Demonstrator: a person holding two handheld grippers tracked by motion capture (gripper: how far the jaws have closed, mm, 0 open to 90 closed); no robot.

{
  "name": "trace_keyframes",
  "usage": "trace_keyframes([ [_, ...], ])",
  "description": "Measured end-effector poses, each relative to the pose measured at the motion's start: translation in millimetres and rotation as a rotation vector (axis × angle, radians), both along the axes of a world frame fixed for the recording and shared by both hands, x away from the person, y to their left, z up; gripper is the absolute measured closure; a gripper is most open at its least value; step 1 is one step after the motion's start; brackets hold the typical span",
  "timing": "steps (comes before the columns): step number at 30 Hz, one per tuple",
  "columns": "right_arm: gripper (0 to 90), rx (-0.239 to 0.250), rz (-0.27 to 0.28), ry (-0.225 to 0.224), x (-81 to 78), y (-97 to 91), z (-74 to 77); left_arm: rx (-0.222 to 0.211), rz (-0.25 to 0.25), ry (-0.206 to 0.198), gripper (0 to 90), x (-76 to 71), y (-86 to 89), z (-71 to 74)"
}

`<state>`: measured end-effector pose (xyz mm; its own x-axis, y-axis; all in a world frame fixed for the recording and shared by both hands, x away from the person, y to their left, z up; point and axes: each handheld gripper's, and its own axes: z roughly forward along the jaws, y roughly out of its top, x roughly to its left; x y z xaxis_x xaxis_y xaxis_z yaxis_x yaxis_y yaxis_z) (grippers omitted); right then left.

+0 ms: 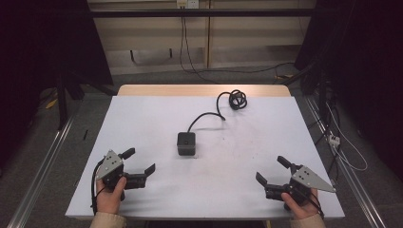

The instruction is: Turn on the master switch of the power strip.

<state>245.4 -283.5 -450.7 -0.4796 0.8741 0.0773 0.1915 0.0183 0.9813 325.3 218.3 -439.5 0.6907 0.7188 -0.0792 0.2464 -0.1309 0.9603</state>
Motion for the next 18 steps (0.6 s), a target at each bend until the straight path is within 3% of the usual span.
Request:
trace_keyframes([
  [18,2.0,0.002,-0.007,-0.009,-6.9,-3.0,4.3,-0.017,-0.023,0.001,2.4,7.4,-17.7,7.0],
])
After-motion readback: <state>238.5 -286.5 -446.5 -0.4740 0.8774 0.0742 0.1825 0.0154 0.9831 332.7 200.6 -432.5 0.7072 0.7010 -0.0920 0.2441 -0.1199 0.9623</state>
